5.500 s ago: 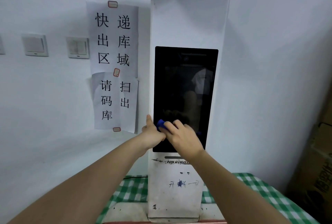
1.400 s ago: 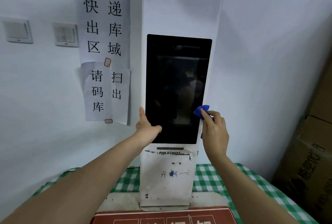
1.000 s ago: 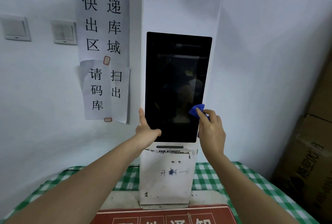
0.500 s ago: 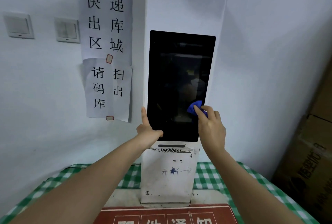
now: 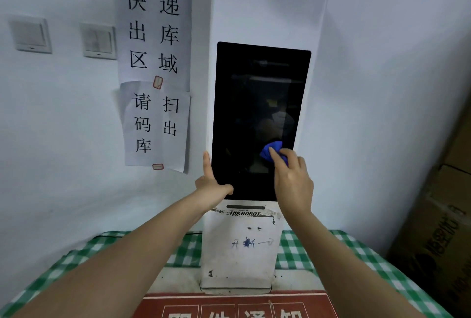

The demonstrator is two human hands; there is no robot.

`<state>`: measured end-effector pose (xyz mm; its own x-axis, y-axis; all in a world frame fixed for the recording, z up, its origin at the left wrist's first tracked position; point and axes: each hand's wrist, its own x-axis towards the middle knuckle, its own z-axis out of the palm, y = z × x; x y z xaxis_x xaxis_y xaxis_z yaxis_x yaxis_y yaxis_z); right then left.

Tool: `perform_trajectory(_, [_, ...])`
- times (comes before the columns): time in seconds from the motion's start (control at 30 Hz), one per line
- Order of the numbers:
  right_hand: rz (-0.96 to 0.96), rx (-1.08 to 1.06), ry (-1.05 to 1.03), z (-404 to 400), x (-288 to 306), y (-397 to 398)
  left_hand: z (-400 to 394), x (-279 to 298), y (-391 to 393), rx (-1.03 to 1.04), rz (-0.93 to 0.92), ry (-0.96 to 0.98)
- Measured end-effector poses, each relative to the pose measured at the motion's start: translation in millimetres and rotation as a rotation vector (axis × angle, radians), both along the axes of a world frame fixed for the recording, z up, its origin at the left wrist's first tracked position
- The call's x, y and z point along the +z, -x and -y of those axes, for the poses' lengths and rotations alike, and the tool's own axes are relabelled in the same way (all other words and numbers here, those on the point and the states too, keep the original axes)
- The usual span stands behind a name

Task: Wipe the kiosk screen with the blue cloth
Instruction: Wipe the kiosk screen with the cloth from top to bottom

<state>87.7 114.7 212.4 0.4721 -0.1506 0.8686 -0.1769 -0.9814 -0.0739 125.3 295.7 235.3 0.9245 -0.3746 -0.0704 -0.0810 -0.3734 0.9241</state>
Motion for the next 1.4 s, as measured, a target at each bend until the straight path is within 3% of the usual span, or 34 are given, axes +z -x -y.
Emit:
perform_trajectory(0.23, [-0.251, 0.159, 0.361, 5.2, -35.9, 7.2, 0.1, -0.7, -0.6, 0.003, 0.014, -0.024])
perform_trajectory(0.47, [-0.017, 0.051, 0.106, -6.5, -8.7, -6.7, -0.4, -1.0, -1.9, -0.01, 0.009, -0.021])
perform_trajectory(0.63, [-0.187, 0.153, 0.331, -8.6, -35.1, -2.2, -0.4, -1.3, -2.9, 0.007, 0.019, -0.022])
perform_trajectory(0.77, [-0.234, 0.163, 0.449, -0.9, -16.1, 1.6, -1.1, -2.3, -2.9, 0.0, 0.016, -0.028])
perform_trajectory(0.97, [-0.033, 0.082, 0.18, -12.1, -7.5, -10.8, -1.7, -0.9, -2.0, -0.008, 0.011, -0.012])
perform_trajectory(1.17, [-0.26, 0.199, 0.555, -12.1, -26.7, -8.4, -1.6, 0.2, -0.6, 0.007, 0.017, -0.045])
perform_trajectory(1.4, [-0.025, 0.103, 0.25, -23.4, -7.1, -18.7, -8.5, -1.6, -3.8, -0.039, 0.0, -0.013])
